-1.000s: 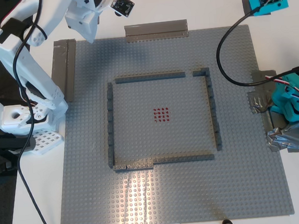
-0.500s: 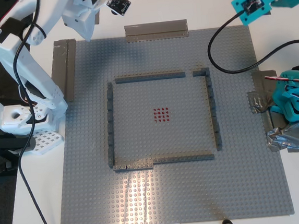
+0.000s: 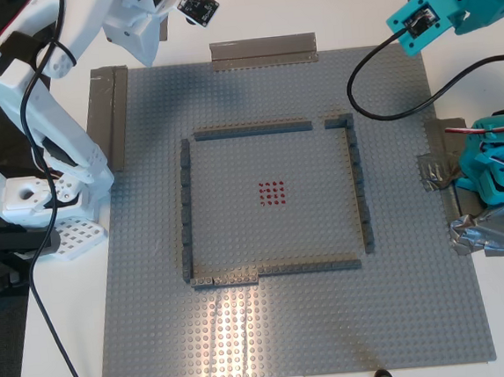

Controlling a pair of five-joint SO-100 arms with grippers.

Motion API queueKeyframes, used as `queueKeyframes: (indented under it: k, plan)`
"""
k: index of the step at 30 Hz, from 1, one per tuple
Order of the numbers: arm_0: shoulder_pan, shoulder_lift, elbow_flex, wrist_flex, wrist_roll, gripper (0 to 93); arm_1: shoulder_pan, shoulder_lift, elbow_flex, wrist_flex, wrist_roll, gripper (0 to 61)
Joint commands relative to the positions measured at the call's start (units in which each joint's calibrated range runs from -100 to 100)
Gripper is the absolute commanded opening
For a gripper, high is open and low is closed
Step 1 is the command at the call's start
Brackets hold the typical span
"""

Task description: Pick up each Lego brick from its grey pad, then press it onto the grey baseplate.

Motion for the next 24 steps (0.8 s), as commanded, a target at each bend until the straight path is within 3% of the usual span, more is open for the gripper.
queueKeyframes:
  k: [1, 24]
  plan:
    - [1.7, 0.0, 2.1, 0.1, 0.4, 0.0, 0.4, -4.4, -2.8, 0.4, 0.0, 0.1]
    - [3.2, -0.6, 3.2, -0.3, 0.2, 0.0, 0.2, -6.8, -1.7, 0.5, 0.6, 0.1]
